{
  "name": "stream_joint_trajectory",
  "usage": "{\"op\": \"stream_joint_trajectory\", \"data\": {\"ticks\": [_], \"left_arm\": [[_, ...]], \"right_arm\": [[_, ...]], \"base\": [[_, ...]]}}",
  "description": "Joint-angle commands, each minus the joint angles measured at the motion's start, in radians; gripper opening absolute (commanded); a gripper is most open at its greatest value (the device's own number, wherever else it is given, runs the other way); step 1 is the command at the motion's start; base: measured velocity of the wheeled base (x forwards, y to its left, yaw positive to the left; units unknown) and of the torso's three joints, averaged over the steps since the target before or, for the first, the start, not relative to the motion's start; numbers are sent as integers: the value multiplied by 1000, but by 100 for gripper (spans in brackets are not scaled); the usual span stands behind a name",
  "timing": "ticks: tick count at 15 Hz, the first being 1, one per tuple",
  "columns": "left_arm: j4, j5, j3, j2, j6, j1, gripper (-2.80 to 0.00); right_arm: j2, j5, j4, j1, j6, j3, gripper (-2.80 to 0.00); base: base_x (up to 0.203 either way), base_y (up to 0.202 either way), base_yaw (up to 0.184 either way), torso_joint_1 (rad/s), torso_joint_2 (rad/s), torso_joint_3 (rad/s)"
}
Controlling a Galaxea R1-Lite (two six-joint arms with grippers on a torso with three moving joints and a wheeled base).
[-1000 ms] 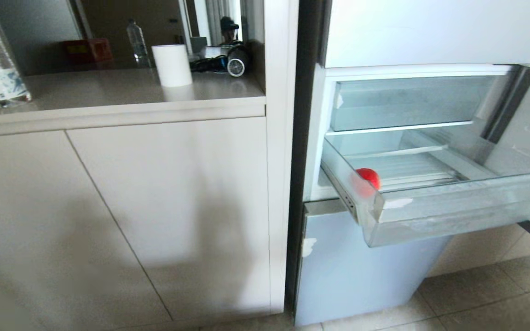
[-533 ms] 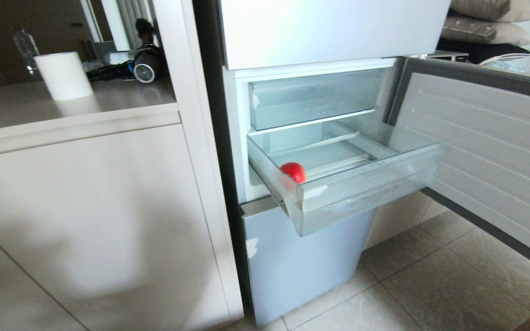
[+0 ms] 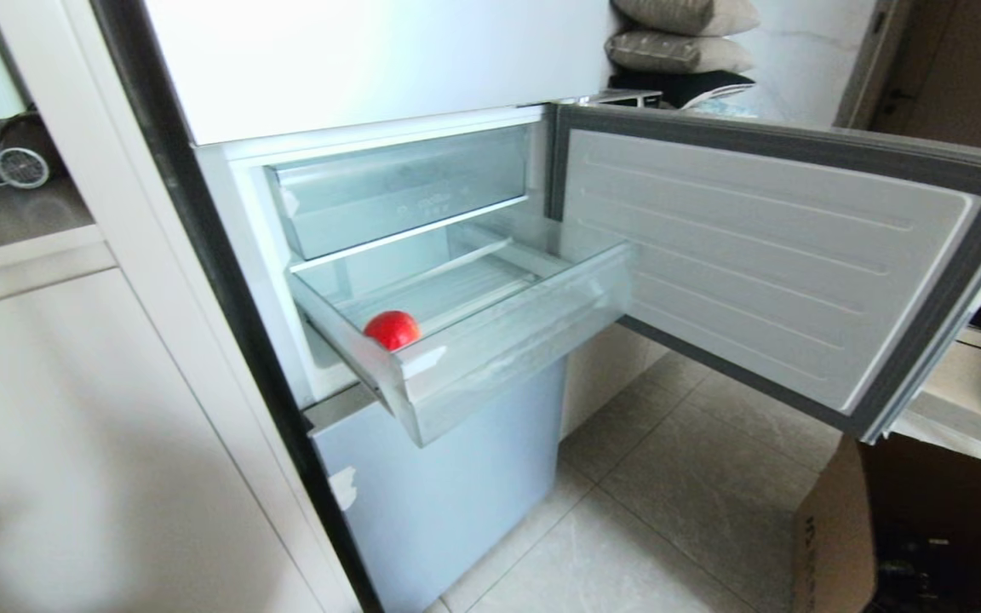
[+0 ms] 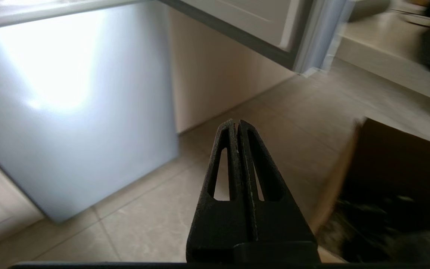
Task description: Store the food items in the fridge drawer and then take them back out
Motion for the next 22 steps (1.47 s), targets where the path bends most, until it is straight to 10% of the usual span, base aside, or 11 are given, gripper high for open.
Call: {"op": "stream_joint_trajectory", "data": {"ticks": [1,7,14,22], "left_arm": [[0,0,0,2,0,0,-280],[0,0,0,2,0,0,-280],[0,0,0,2,0,0,-280],[0,0,0,2,0,0,-280]], "right_arm": [[1,0,0,0,2,0,-280],[5,-27,8,-4,-20,-64,-280],[512,-293,74,-112,154,-449,-280],[1267,-88,-363,-490,249,-538,-280]], "base": [[2,11,-172,0,2,-2],[0,3,-59,3,1,2],[0,0,0,0,0,0],[0,0,0,0,0,0]]}}
